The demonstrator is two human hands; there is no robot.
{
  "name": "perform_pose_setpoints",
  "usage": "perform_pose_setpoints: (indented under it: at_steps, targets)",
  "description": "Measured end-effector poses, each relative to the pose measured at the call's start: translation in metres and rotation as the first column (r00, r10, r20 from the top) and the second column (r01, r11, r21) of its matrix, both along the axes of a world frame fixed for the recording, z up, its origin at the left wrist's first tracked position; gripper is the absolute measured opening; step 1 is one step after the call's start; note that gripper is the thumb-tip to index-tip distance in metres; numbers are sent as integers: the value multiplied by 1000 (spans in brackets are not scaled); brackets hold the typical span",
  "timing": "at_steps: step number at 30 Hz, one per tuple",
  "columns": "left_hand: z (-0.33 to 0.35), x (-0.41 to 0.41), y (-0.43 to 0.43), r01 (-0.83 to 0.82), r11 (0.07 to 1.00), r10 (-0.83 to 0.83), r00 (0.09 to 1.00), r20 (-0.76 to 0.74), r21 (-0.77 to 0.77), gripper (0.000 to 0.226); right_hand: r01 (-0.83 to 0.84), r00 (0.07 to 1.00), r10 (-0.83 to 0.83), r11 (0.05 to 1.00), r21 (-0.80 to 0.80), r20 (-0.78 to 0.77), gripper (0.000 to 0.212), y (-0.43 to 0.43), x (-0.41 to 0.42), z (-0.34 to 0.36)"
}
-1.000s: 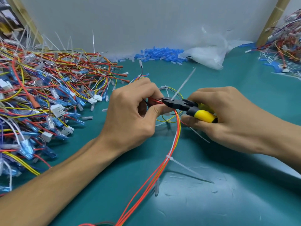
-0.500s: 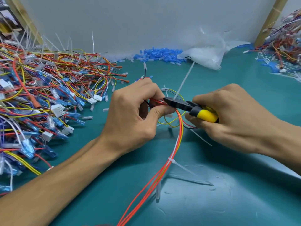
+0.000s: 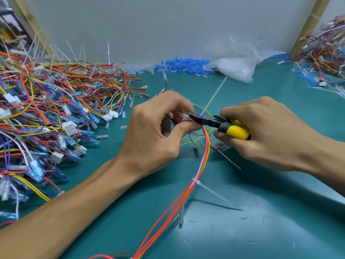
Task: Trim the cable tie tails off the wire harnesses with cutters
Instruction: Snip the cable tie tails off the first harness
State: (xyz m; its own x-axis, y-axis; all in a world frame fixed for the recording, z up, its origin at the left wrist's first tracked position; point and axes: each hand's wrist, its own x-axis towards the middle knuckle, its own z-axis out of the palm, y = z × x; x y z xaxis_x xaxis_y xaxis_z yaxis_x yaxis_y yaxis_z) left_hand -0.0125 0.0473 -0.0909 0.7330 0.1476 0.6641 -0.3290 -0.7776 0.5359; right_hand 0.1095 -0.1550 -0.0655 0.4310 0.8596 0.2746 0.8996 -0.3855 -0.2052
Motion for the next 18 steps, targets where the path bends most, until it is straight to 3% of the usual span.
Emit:
perform_pose_setpoints:
  at_steps: [3,6,12,18]
  targets:
    - [4,1,2,88,996,-88,996,-26,12,44,1,998,0,1000,14,-55,36,0,3,-2]
    - [4,2,3,121,981,-113,992,-60,154,31,-18,999,19,1000,17,-40,35,-1,3,-3]
    - [3,0,6,57,996,-52,996,-70,68,10,-66,997,67,996,63,-25,26,-2,4,-3]
    - [1,2,9,22,998,-20,999,-42,61,9,-112,991,118,989,102,-59,18,0,5,-4]
